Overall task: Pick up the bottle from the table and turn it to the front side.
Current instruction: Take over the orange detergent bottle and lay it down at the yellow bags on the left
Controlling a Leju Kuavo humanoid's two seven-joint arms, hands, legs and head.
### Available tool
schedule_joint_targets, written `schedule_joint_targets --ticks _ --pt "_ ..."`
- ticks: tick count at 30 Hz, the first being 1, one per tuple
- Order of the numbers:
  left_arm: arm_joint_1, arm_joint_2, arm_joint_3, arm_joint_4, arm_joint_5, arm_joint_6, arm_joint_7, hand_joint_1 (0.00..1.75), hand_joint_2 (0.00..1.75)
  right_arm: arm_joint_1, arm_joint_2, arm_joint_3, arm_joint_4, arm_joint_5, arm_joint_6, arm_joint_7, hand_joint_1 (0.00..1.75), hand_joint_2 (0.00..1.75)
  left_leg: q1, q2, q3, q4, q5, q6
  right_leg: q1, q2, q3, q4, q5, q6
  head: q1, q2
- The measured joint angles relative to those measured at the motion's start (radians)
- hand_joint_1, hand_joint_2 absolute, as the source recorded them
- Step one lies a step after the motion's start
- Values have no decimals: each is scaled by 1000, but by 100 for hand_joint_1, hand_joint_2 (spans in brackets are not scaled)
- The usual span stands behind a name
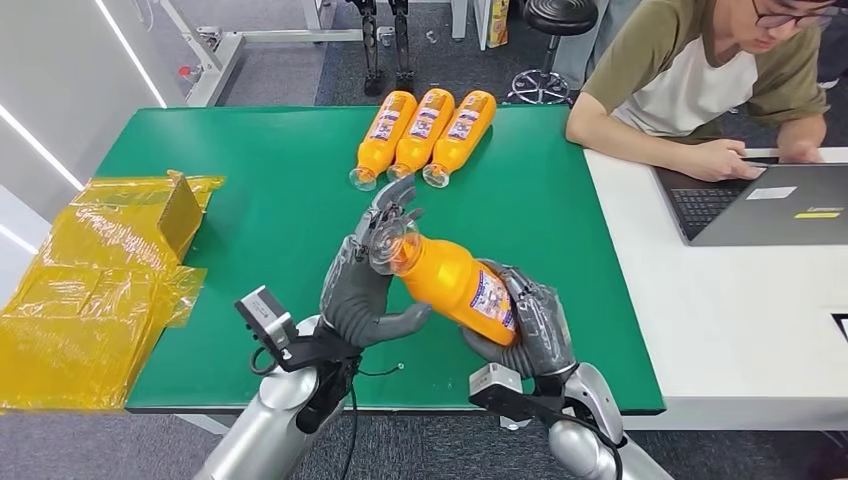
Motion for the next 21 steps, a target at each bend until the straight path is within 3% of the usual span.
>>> schedule_joint_targets --ticks 17,19,21 --pt "-102 -32 -45 132 -8 -72 -23 0 175 -6 30 24 -13 78 37 -14 169 175 0 0 0 0 0 0 0 0 0 1 0 0 0 0" --pt "-107 -34 -46 138 -11 -73 -23 38 175 -6 36 24 -13 88 40 -6 166 175 0 0 0 0 0 0 0 0 0 1 0 0 0 0" --pt "-110 -36 -46 142 -12 -73 -23 124 175 -6 41 24 -13 99 46 1 161 175 0 0 0 0 0 0 0 0 0 1 0 0 0 0"
